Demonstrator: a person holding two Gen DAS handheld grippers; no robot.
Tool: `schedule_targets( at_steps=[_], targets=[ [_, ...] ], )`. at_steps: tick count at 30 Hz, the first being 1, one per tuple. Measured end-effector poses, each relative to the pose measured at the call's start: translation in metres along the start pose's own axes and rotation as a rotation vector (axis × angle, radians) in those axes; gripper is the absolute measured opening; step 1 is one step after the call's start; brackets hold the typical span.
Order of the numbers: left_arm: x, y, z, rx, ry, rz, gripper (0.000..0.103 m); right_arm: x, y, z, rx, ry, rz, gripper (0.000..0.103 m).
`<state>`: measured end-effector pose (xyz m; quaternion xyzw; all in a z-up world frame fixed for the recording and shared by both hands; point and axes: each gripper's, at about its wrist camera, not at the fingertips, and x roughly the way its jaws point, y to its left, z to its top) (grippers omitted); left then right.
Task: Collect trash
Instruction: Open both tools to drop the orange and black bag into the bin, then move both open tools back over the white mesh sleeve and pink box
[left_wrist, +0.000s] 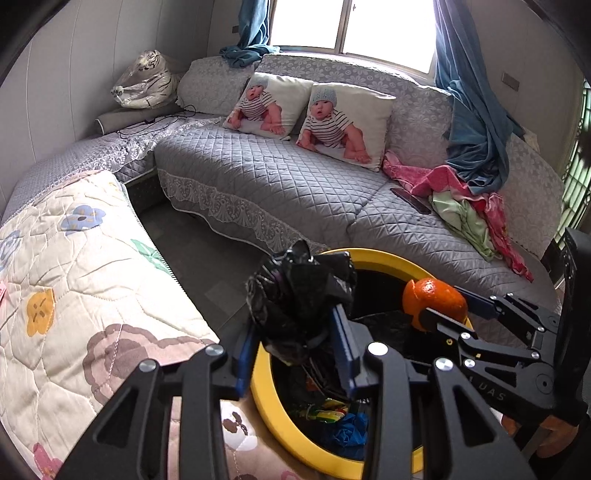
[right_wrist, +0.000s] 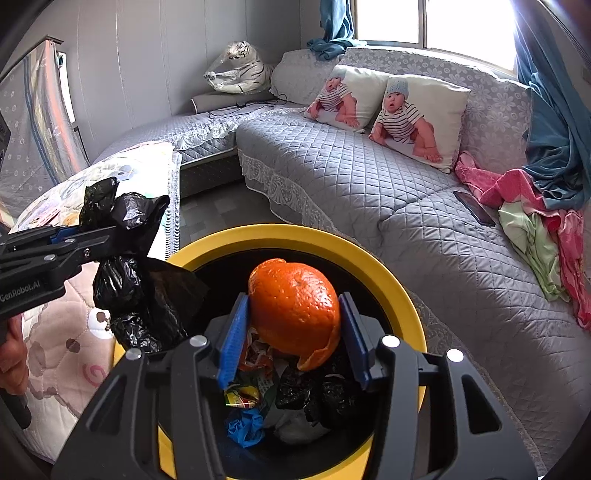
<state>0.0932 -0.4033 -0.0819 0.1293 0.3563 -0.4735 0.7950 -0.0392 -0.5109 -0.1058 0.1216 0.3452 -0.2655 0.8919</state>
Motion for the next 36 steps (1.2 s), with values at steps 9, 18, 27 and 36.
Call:
schedule_targets(
  at_steps=[9, 18, 27, 36],
  targets=[
    [-0.009, 0.021, -0.003, -0.096, -0.01, 0.014, 0.079, -0.009, -0.007, 0.004, 0.03, -0.023, -0.02, 0.065],
    [-0.053, 0.057, 0.001, -0.1, -0.103, 0.088, 0.091, -0.024, 0.011, 0.013, -0.013, -0.043, -0.005, 0.071],
    [-0.118, 0.157, -0.019, -0.153, -0.157, 0.277, 0.094, -0.029, 0.101, 0.038, -0.162, -0.072, 0.162, 0.077],
    [-0.185, 0.276, -0.064, -0.274, -0.197, 0.466, 0.094, -0.024, 0.251, 0.059, -0.313, -0.103, 0.395, 0.078]
  ],
)
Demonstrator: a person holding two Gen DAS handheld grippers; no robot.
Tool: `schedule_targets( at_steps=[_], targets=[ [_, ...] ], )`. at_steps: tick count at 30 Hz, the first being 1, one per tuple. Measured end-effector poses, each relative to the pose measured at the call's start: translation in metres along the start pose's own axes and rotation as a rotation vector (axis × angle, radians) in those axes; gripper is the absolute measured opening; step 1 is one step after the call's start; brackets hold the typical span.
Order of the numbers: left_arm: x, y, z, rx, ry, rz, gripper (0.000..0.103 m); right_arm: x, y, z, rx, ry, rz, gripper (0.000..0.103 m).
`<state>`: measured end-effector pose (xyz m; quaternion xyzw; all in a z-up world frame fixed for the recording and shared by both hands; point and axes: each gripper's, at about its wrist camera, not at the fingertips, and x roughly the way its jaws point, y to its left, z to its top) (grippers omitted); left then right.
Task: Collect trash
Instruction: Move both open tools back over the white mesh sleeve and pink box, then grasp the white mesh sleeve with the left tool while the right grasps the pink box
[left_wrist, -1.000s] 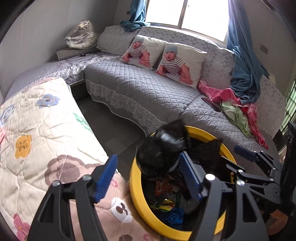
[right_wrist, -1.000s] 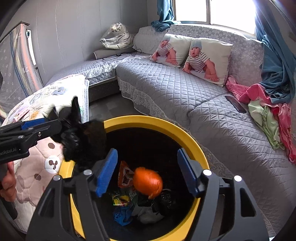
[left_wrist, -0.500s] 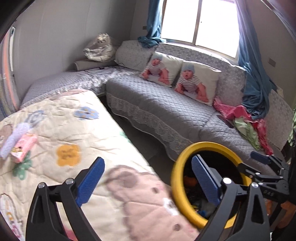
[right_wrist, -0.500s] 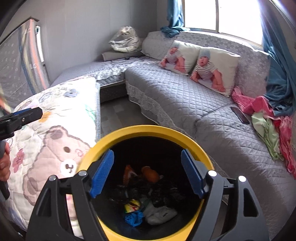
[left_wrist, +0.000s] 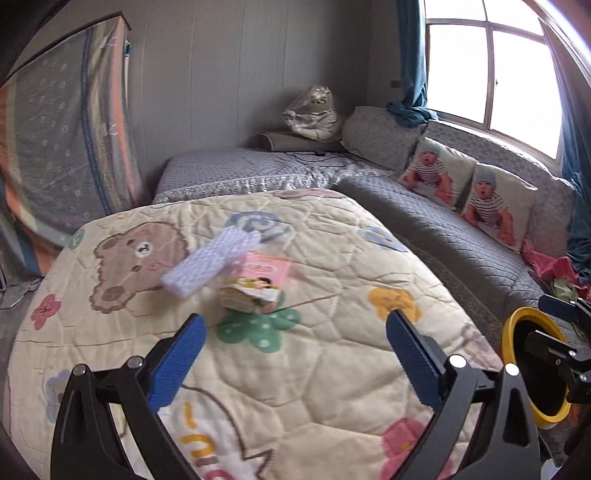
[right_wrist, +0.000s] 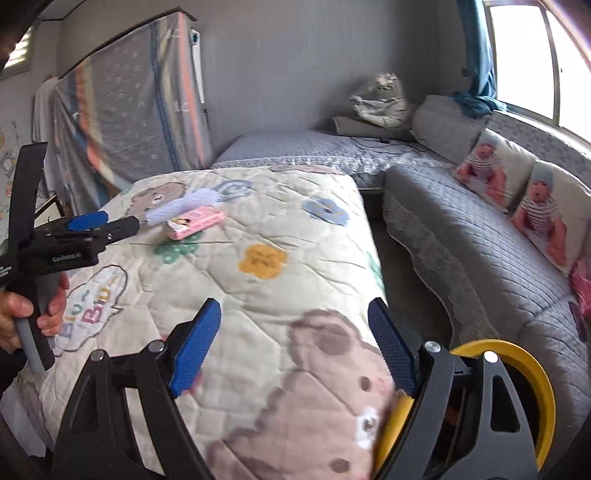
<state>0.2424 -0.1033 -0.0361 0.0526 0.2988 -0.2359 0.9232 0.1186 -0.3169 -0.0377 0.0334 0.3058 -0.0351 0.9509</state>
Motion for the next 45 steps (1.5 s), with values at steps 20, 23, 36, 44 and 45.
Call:
schedule_targets(
  at_steps=[20, 23, 36, 44, 45],
  targets=[
    [0.074, 0.143, 0.006, -0.062, 0.084, 0.043, 0.094, 0.171, 0.148, 0.065, -0.075, 0.182, 0.148, 0.078],
    [0.091, 0.147, 0.008, -0.062, 0.106, 0.02, 0.094, 0.187, 0.15, 0.07, -0.061, 0.207, 0.132, 0.078],
    [0.154, 0.168, 0.024, -0.094, 0.2, -0.009, 0.094, 0.241, 0.15, 0.075, -0.056, 0.314, 0.139, 0.078],
    [0.188, 0.154, 0.044, -0.078, 0.239, -0.032, 0.09, 0.256, 0.15, 0.082, -0.057, 0.314, 0.155, 0.074],
    [0.192, 0.153, 0.047, -0.076, 0.247, -0.04, 0.087, 0.257, 0.149, 0.083, -0.056, 0.311, 0.156, 0.069]
  ],
)
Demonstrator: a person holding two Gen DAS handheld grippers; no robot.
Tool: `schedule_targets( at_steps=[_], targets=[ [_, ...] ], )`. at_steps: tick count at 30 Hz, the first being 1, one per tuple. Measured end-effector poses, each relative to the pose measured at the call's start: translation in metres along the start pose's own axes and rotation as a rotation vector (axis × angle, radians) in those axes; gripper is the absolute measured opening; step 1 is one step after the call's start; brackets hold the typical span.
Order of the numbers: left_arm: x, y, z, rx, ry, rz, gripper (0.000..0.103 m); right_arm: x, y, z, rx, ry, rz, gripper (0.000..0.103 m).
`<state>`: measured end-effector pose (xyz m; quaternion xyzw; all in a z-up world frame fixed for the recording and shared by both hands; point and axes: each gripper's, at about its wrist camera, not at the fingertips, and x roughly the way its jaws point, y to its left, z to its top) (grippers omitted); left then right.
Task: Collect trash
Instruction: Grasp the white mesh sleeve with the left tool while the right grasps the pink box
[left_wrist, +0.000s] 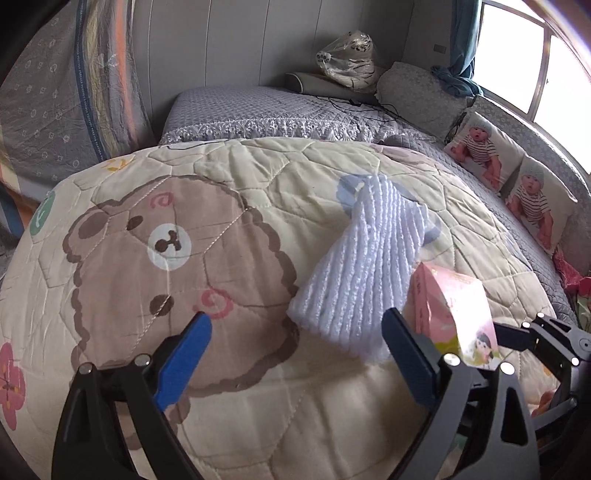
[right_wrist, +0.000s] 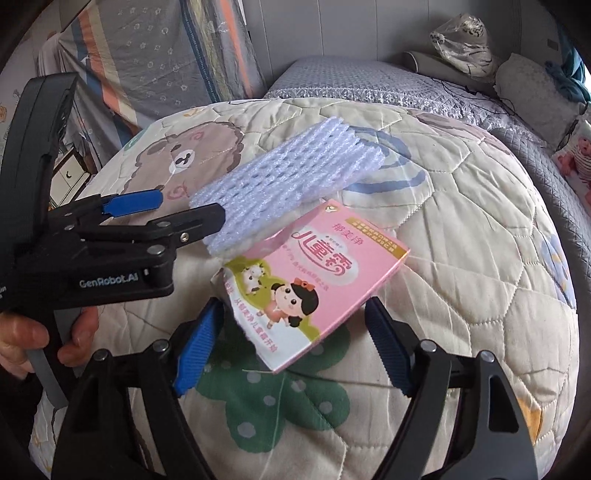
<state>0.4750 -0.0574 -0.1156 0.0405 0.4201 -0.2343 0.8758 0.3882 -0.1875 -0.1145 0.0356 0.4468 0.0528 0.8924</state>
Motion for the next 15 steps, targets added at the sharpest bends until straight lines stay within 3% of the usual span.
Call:
schedule_targets(
  at_steps=[5, 7, 11, 12, 13, 15],
  targets=[
    [0.025, -0.003, 0.017, -0.012, 0.041, -0.003, 0.072, 0.004, -0.008, 0.003, 0.022, 0.011, 0.01, 0.048],
    [0.032, -0.007, 0.022, 0.0, 0.048, -0.005, 0.064, 0.004, -0.009, 0.004, 0.017, 0.007, 0.008, 0.032],
    [0.039, -0.018, 0.027, 0.022, 0.061, -0.028, 0.033, 0.009, -0.015, 0.007, 0.046, 0.022, 0.025, 0.022],
    [0.038, -0.02, 0.027, 0.025, 0.057, -0.029, 0.027, 0.009, -0.017, 0.008, 0.057, 0.022, 0.032, 0.019],
    [0.038, -0.022, 0.029, 0.026, 0.05, -0.036, 0.023, 0.009, -0.017, 0.009, 0.063, 0.016, 0.035, 0.01],
    [0.033, -0.022, 0.032, 0.017, 0.029, -0.043, 0.011, 0.004, -0.019, 0.01, 0.069, -0.004, 0.045, 0.007]
  ],
)
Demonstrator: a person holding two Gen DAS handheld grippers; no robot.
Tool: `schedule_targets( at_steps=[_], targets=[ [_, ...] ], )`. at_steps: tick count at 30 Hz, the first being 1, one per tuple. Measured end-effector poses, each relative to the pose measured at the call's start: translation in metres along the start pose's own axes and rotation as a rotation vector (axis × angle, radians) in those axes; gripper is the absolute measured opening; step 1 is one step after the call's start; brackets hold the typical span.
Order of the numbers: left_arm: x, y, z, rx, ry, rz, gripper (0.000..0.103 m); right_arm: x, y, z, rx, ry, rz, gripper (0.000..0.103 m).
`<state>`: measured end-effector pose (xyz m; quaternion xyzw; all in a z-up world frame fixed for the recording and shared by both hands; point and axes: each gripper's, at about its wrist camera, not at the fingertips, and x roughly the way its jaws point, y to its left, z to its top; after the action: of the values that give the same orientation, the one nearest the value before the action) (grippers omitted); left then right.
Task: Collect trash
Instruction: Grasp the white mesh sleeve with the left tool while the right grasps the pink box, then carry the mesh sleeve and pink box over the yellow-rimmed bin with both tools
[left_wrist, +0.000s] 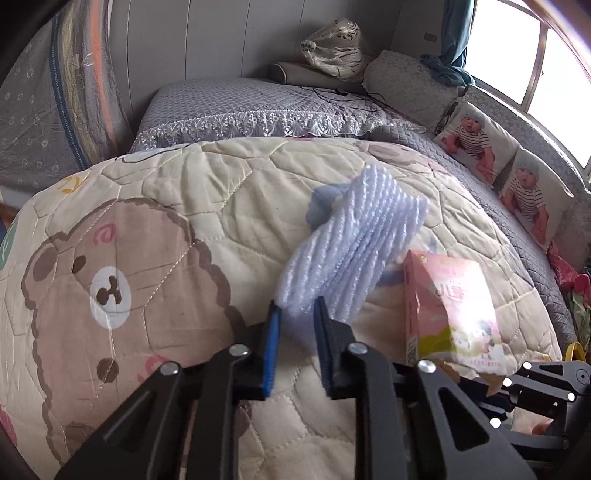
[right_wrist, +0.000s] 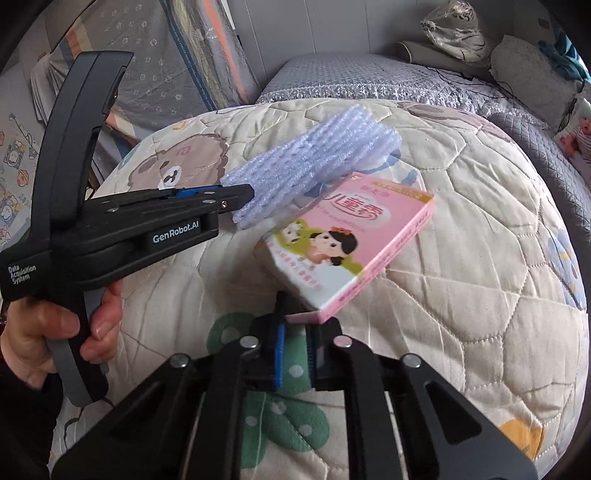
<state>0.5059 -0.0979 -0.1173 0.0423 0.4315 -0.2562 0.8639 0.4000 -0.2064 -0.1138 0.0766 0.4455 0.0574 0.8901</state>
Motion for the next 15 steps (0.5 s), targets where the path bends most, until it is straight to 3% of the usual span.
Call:
schedule_targets(
  at_steps=[15],
  targets=[
    [-0.045, 0.006, -0.005, -0.063, -0.113, -0.023, 0.007, -0.049, -0.001, 0.0, -0.039, -0.088, -0.002, 0.003]
  ],
)
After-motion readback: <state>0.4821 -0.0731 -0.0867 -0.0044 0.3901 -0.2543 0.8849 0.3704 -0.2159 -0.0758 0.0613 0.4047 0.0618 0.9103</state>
